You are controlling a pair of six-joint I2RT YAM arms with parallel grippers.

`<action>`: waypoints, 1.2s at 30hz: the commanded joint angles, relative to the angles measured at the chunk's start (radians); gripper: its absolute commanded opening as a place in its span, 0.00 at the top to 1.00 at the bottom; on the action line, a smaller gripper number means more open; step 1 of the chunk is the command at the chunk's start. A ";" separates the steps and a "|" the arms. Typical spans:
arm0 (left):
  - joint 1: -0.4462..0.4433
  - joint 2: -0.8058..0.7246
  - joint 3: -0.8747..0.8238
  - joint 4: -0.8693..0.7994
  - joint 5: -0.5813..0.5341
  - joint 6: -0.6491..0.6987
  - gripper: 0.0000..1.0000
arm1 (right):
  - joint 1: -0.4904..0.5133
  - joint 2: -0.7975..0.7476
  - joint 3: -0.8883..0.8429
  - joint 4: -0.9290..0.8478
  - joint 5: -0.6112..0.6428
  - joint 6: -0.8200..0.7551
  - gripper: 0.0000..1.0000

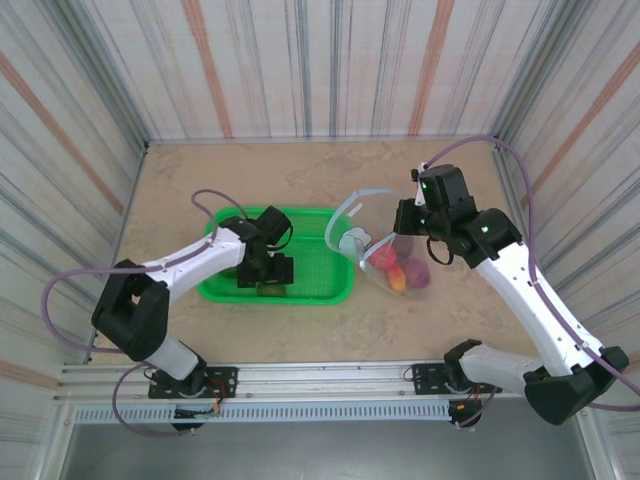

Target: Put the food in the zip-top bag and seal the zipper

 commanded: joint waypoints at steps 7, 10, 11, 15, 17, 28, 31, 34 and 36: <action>-0.001 0.034 -0.069 0.043 0.028 -0.014 0.20 | -0.007 -0.013 0.008 0.001 -0.016 -0.025 1.00; 0.000 0.044 -0.062 0.046 0.016 -0.003 0.32 | -0.007 -0.012 0.009 -0.001 -0.014 -0.026 1.00; 0.001 0.045 -0.058 0.045 0.014 -0.002 0.38 | -0.007 -0.012 0.010 -0.001 -0.014 -0.027 1.00; 0.010 0.025 -0.044 0.036 0.029 0.005 0.52 | -0.007 -0.015 0.013 -0.007 -0.011 -0.028 1.00; 0.011 -0.005 -0.028 0.013 0.027 0.005 0.52 | -0.007 -0.016 0.016 -0.009 -0.010 -0.029 1.00; 0.012 -0.334 0.106 -0.104 0.004 0.035 0.50 | -0.007 -0.032 0.026 0.004 -0.038 -0.003 1.00; 0.012 -0.372 0.134 -0.013 0.093 0.042 0.49 | 0.001 -0.044 0.000 0.047 -0.042 0.006 1.00; 0.010 -0.349 0.202 0.062 0.196 0.032 0.51 | 0.001 -0.049 -0.014 0.063 -0.036 0.014 1.00; -0.013 -0.309 0.255 0.101 0.234 0.033 0.51 | 0.003 -0.053 -0.020 0.069 -0.039 0.019 1.00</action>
